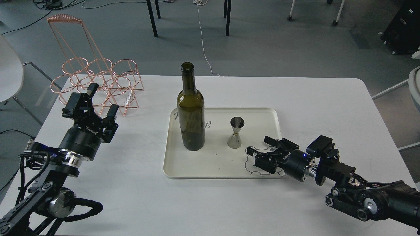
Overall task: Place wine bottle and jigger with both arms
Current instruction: 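Close the right gripper around the metal jigger, then lift the jigger with the right gripper and carry it off the tray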
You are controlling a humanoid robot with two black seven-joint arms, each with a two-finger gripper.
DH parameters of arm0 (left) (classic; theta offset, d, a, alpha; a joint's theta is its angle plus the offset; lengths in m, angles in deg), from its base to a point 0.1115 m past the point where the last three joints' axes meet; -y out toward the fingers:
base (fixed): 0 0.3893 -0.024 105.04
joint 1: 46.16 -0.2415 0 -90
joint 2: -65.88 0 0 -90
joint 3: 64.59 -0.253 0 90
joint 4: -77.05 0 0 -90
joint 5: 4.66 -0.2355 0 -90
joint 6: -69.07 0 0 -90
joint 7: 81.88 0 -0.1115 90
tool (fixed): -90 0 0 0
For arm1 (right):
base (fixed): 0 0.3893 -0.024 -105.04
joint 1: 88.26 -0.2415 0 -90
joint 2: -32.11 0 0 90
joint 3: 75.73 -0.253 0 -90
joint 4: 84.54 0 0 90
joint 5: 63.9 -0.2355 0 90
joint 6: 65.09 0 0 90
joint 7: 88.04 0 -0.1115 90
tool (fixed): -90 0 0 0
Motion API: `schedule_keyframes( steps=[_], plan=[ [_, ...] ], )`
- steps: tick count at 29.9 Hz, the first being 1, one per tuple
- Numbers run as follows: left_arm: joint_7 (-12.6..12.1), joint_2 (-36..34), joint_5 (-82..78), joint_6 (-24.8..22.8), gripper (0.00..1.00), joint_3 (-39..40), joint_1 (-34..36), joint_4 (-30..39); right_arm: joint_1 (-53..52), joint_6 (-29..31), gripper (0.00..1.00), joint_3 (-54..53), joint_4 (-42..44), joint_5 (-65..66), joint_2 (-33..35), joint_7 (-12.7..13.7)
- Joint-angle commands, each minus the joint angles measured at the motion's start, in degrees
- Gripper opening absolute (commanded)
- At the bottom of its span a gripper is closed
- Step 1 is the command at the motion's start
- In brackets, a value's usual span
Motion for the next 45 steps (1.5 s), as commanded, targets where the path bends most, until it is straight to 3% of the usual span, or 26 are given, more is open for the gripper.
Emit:
schedule_keyframes(
  steps=[1, 10, 15, 20, 24, 31, 37, 45],
  plan=[
    [0.0, 0.0, 0.0, 0.0, 0.98, 0.0, 0.0, 0.0, -1.4, 0.0, 0.99, 0.0, 2.0, 0.0, -2.6, 0.0],
    [0.1, 0.0, 0.0, 0.0, 0.98, 0.0, -0.1, 0.2, -3.4, 0.0, 0.97, 0.0, 6.0, 0.0, -6.0, 0.0],
    [0.1, 0.0, 0.1, 0.0, 0.98, 0.0, -0.1, 0.2, -4.1, 0.0, 0.91, 0.0, 5.9, 0.0, -8.2, 0.0],
    [0.1, 0.0, 0.0, 0.0, 0.98, 0.0, -0.1, 0.3, -4.8, 0.0, 0.53, 0.0, 5.9, 0.0, -8.4, 0.0],
    [0.1, 0.0, 0.0, 0.0, 0.98, 0.0, -0.1, 0.3, -5.2, 0.0, 0.31, -0.1, 5.8, 0.0, -7.8, 0.0],
    [0.1, 0.0, 0.1, 0.0, 0.98, 0.1, -0.1, 0.3, -5.1, 0.0, 0.23, -1.2, 4.7, -0.6, -4.5, 0.0],
    [0.1, 0.1, 0.0, 0.0, 0.98, 0.1, -0.1, 0.3, -4.7, 0.0, 0.23, -7.5, -1.6, -0.8, -0.1, 0.0],
    [0.0, 0.3, 0.0, 0.0, 0.98, 0.1, 0.2, 0.3, -3.3, 0.0, 0.23, -14.0, -6.2, -1.7, 10.8, 0.0]
  ],
)
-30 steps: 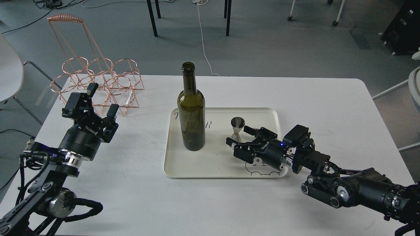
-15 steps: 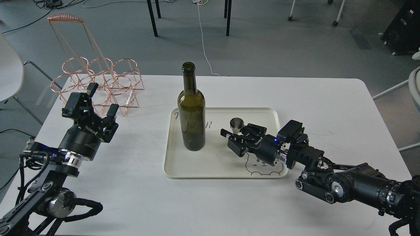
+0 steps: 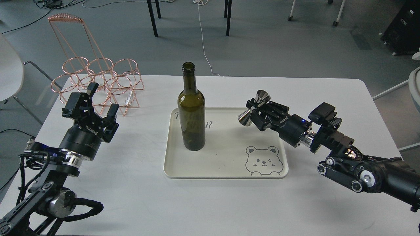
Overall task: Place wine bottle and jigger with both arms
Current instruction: 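Lift the jigger with the right gripper and carry it off the tray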
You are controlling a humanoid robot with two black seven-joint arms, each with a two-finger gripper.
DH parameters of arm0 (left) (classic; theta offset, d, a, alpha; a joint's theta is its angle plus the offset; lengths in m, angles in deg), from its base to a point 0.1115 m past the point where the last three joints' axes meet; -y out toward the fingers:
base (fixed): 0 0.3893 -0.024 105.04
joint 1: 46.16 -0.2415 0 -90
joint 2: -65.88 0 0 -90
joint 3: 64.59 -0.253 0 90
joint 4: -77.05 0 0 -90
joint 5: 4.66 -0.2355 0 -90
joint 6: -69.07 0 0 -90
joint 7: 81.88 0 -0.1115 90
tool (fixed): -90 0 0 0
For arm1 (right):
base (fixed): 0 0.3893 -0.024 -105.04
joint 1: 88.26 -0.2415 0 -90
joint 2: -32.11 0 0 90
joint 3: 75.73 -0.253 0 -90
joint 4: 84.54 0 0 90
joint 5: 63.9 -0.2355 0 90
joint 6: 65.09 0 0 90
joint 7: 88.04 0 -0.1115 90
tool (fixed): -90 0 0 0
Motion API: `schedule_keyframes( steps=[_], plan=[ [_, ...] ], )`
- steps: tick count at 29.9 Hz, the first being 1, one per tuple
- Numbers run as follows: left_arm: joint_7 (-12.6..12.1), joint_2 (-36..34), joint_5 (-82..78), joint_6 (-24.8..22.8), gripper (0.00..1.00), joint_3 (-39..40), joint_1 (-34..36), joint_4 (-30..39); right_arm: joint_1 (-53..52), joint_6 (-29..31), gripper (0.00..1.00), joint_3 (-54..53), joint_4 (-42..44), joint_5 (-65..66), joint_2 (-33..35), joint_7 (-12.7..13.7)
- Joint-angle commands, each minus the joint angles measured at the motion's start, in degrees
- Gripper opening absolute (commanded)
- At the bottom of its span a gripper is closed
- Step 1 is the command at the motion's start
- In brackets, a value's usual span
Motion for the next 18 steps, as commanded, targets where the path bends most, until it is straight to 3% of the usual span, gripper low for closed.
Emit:
schedule_keyframes(
  steps=[1, 13, 18],
  plan=[
    [-0.1, -0.1, 0.0, 0.0, 0.98, 0.0, 0.2, 0.0, 1.7, 0.0, 0.23, -3.0, -1.5, -1.0, 5.2, 0.0],
    [-0.1, 0.2, 0.0, 0.0, 0.98, -0.2, 0.0, 0.0, 9.7, 0.0, 0.24, -6.1, -0.7, -8.4, 11.7, 0.0],
    [-0.1, 0.2, 0.0, 0.0, 0.98, -0.2, 0.0, 0.0, 11.2, 0.0, 0.24, -5.7, 4.5, -8.3, 11.8, 0.0]
  ],
)
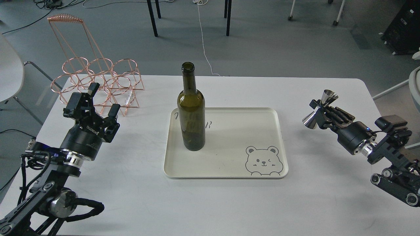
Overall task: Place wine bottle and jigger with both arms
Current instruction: 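Lift the jigger with the right gripper and carry it off the tray, then hold the jigger in the right gripper beside the table edge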
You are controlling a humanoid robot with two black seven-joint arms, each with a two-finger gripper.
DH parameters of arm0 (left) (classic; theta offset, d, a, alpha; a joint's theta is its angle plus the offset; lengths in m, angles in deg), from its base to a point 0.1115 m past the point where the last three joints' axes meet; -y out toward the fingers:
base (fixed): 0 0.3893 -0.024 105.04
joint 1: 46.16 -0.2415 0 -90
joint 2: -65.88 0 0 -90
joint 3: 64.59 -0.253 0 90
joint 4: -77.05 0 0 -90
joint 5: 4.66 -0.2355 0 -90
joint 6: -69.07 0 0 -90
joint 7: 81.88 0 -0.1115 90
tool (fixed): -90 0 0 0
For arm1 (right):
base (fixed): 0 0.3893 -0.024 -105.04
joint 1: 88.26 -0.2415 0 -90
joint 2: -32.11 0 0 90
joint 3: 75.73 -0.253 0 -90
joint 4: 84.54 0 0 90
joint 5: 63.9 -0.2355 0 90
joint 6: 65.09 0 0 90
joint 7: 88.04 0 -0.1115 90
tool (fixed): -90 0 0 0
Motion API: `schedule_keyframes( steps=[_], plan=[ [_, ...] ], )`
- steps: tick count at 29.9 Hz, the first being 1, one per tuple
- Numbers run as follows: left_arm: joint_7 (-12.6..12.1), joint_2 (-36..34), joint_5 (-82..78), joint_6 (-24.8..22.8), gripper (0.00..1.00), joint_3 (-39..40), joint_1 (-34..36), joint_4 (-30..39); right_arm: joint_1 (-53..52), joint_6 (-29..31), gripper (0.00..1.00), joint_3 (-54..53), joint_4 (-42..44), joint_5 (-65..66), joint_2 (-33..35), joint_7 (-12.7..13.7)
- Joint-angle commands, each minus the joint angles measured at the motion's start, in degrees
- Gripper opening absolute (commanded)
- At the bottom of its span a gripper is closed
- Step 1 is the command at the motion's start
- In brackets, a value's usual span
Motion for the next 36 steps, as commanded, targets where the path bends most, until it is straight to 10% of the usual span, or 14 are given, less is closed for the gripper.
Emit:
schedule_keyframes(
  steps=[1, 24, 36],
  plan=[
    [0.0, -0.1, 0.0, -0.1, 0.98, 0.0, 0.0, -0.1, 0.9, 0.0, 0.24, 0.3, 3.8, 0.0, -0.1, 0.0],
    [0.1, -0.2, 0.0, -0.1, 0.98, -0.1, -0.4, 0.2, 2.7, 0.0, 0.3, 1.1, 11.4, 0.0, -1.2, 0.0],
    [0.1, -0.2, -0.1, -0.1, 0.98, -0.1, -0.4, 0.2, 2.9, 0.0, 0.64, 1.2, 11.5, -0.1, -1.4, 0.0]
  ],
)
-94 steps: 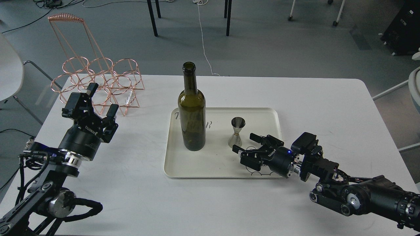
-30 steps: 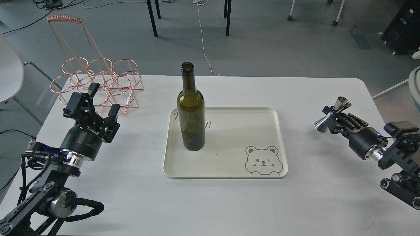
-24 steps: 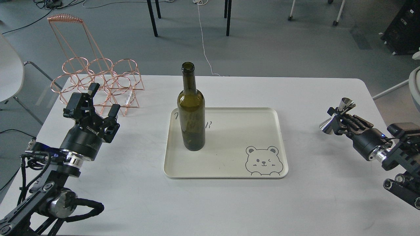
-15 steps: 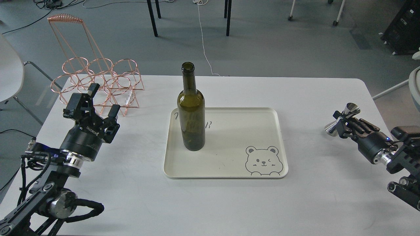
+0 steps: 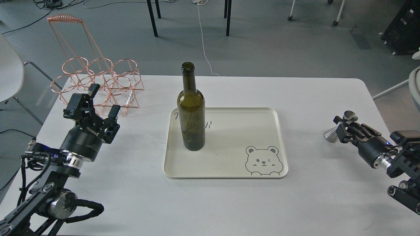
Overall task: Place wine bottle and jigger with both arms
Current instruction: 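Hold the jigger in the right gripper beside the table edge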
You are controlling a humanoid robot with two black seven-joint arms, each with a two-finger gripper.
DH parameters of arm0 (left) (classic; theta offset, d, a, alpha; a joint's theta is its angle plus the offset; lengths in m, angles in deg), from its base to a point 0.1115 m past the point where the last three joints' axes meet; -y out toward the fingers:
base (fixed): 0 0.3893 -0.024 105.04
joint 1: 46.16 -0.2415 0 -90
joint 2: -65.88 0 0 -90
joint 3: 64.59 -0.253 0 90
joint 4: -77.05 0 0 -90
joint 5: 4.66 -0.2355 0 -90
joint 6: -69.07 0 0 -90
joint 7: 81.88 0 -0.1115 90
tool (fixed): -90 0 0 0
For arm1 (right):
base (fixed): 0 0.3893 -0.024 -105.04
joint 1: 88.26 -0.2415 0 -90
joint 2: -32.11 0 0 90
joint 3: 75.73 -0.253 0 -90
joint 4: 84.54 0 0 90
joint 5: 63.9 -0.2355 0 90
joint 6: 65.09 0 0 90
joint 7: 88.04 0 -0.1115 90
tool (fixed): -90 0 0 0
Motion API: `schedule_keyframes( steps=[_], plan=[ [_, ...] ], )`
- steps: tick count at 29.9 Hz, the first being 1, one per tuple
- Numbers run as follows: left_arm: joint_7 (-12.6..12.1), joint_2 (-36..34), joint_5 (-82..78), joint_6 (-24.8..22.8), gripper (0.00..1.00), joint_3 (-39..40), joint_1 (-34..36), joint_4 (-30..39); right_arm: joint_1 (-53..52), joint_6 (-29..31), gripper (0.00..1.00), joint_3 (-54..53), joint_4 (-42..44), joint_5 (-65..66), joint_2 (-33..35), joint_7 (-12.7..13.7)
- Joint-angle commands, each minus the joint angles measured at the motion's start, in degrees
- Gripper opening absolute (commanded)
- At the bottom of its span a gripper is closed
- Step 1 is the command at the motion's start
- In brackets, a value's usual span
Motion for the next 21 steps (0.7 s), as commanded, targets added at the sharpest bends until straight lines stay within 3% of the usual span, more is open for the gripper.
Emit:
schedule_keyframes(
  steps=[1, 6, 16, 21],
  plan=[
    [0.0, 0.0, 0.0, 0.0, 0.98, 0.0, 0.1, 0.0, 0.2, 0.0, 0.72, 0.1, -0.6, 0.0, 0.1, 0.0],
    [0.0, 0.1, 0.0, 0.1, 0.98, 0.0, 0.0, 0.0, 1.5, 0.0, 0.91, 0.0, -1.7, -0.3, 1.3, 0.0],
    [0.0, 0.1, 0.0, 0.0, 0.98, 0.0, 0.0, 0.0, 8.0, 0.0, 0.95, 0.1, -17.9, -0.3, 15.5, 0.0],
    [0.0, -0.3, 0.1, 0.0, 0.98, 0.1, 0.7, 0.0, 9.2, 0.0, 0.95, -0.2, -31.3, -1.9, 23.8, 0.0]
  ],
)
